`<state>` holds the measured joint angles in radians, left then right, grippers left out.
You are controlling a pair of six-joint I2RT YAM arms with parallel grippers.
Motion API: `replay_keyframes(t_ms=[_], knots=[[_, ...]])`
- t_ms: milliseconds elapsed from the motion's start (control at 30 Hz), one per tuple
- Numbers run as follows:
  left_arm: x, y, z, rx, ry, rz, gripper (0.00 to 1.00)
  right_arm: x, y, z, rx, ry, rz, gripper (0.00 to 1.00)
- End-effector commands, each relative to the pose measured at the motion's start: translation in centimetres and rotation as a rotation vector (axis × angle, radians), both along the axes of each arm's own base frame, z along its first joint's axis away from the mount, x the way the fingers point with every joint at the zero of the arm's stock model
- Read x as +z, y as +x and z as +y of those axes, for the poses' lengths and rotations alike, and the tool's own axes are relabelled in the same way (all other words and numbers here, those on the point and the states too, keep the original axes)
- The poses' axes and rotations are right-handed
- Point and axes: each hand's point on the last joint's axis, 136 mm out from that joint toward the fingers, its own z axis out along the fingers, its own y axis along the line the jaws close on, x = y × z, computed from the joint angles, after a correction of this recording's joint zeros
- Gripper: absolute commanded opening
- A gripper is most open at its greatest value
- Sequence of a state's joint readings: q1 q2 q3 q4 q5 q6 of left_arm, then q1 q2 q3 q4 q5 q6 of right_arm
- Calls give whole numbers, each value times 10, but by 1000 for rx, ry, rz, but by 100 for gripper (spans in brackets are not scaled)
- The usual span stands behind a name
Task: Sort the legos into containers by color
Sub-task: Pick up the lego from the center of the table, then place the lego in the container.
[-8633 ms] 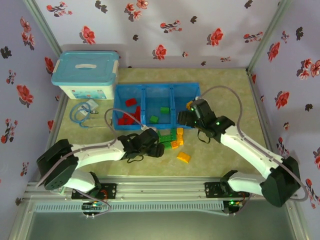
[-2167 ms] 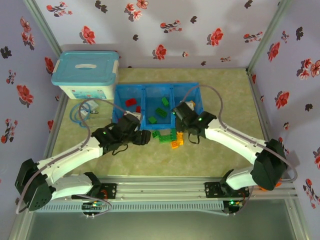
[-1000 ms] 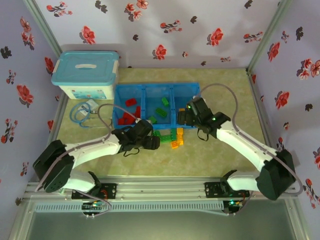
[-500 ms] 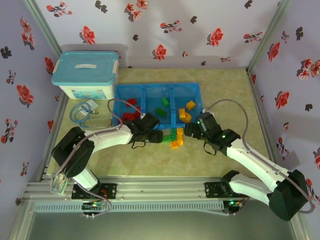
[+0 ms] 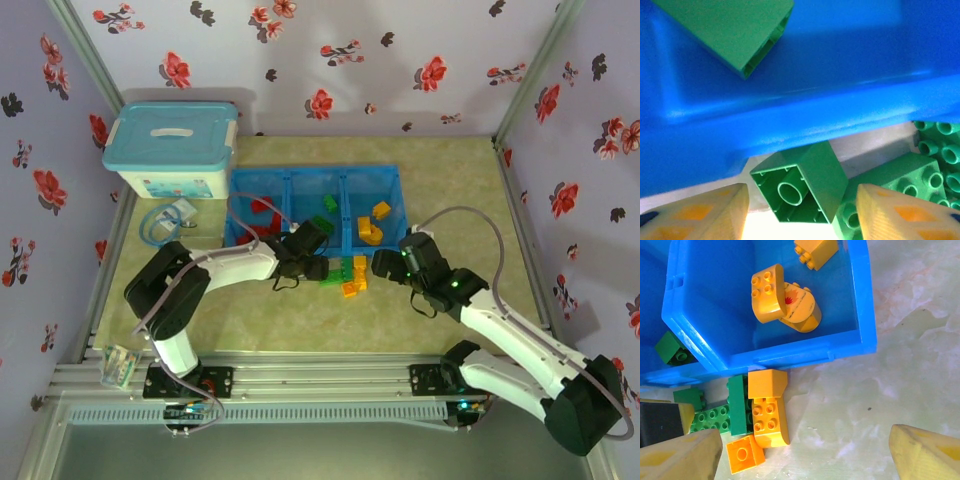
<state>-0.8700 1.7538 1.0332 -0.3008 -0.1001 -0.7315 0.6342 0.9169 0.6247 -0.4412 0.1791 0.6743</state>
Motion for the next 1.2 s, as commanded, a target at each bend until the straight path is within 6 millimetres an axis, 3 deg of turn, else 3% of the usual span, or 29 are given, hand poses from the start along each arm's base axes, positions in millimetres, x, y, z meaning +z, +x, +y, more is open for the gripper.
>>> replay_keyframes(t_ms=[0, 367, 933, 1167], knots=[[-2, 9, 6, 32, 45, -16, 55, 0, -2, -1, -19, 26, -6, 87], [-9, 1, 15, 41, 81, -11, 37, 0, -6, 0, -21, 47, -10, 86], [63, -24, 12, 3, 32, -130, 25, 1, -8, 4, -14, 56, -18, 84], [98, 4, 13, 2, 33, -215, 25, 4, -10, 9, -1, 70, -20, 84]])
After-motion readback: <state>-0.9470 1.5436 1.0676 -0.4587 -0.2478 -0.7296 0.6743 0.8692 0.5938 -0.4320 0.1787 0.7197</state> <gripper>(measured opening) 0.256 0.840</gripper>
